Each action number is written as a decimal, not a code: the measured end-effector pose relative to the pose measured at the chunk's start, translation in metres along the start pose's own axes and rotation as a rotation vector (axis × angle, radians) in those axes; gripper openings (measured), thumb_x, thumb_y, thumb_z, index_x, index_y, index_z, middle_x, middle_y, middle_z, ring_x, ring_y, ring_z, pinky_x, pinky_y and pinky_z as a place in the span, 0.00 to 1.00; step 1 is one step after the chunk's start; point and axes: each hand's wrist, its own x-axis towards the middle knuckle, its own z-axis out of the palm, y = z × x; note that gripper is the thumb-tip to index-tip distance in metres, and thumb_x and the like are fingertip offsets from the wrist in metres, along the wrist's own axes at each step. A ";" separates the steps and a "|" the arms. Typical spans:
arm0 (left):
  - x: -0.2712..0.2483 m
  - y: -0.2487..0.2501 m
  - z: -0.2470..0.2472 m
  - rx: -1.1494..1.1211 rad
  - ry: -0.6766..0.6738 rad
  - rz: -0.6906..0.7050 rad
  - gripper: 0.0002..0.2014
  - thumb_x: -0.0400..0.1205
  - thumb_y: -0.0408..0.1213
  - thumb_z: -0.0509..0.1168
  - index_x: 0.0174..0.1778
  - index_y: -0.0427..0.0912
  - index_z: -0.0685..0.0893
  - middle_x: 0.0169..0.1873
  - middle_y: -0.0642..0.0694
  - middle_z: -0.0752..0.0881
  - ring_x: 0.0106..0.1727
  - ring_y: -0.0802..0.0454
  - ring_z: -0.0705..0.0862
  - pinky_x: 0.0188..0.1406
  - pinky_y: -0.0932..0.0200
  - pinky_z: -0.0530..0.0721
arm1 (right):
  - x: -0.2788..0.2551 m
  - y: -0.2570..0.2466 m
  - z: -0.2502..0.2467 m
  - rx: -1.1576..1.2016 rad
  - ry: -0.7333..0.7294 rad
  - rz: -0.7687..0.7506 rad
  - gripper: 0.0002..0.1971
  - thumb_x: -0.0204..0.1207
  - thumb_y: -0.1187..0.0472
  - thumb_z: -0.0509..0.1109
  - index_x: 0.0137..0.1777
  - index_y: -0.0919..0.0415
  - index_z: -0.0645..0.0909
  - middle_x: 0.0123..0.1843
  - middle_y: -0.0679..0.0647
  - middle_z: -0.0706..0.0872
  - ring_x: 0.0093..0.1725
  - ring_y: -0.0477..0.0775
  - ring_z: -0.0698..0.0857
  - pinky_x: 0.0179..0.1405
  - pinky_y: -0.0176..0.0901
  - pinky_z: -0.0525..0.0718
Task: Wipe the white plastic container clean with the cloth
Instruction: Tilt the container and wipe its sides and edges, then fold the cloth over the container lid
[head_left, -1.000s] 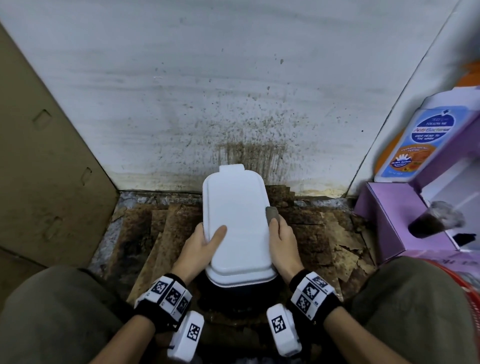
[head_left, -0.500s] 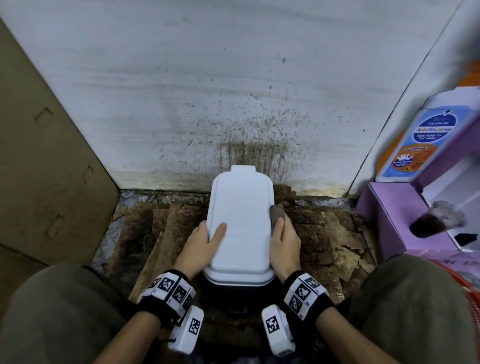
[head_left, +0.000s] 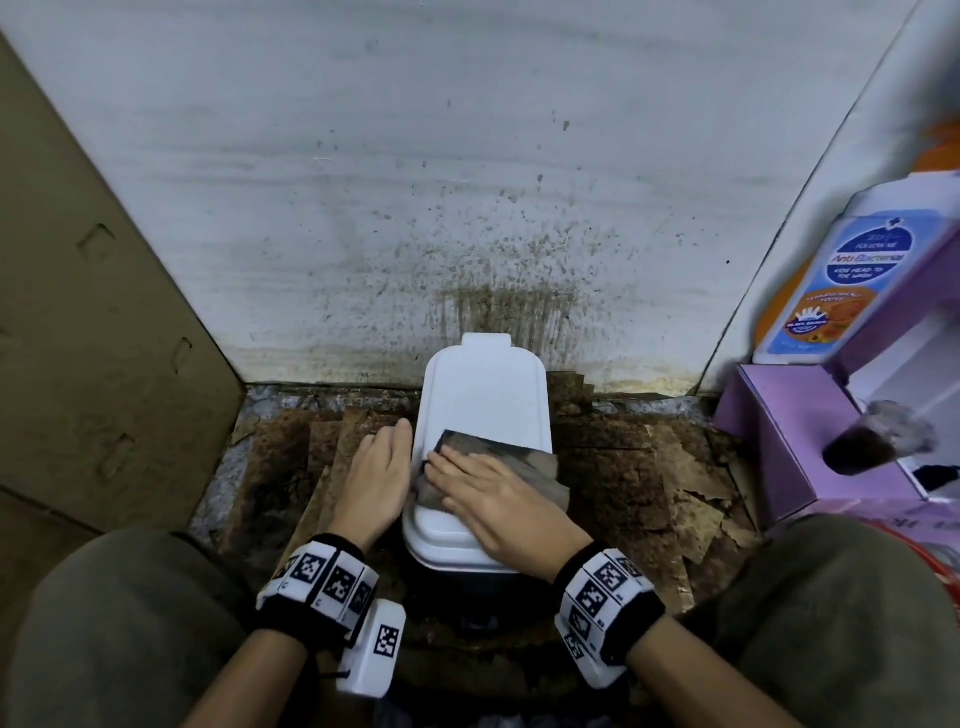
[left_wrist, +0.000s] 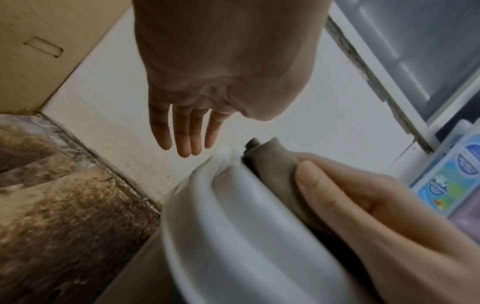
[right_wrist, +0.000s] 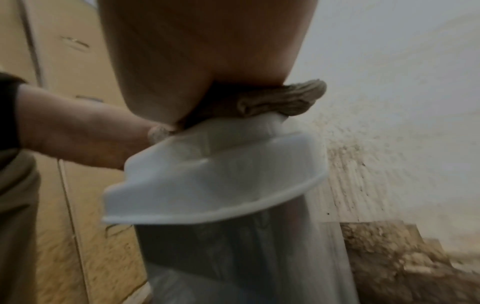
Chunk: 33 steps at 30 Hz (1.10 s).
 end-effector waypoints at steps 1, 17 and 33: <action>0.001 0.000 -0.001 -0.016 0.033 0.009 0.16 0.94 0.42 0.48 0.59 0.39 0.80 0.58 0.39 0.82 0.67 0.41 0.76 0.63 0.50 0.70 | 0.000 -0.001 -0.002 0.024 -0.027 -0.020 0.25 0.91 0.52 0.49 0.85 0.60 0.66 0.87 0.53 0.67 0.88 0.48 0.59 0.86 0.42 0.50; -0.019 0.003 0.003 0.267 -0.034 0.131 0.28 0.75 0.63 0.73 0.61 0.47 0.77 0.55 0.50 0.80 0.57 0.48 0.82 0.56 0.45 0.84 | -0.066 0.001 -0.027 0.624 0.189 0.896 0.30 0.85 0.48 0.65 0.84 0.55 0.62 0.67 0.50 0.67 0.68 0.48 0.74 0.65 0.30 0.71; -0.024 0.042 0.019 0.207 -0.089 0.144 0.14 0.83 0.51 0.71 0.45 0.43 0.82 0.37 0.49 0.84 0.42 0.47 0.84 0.36 0.51 0.76 | -0.073 0.011 -0.045 0.717 0.461 0.946 0.08 0.79 0.55 0.76 0.56 0.53 0.86 0.48 0.44 0.91 0.50 0.43 0.89 0.51 0.39 0.87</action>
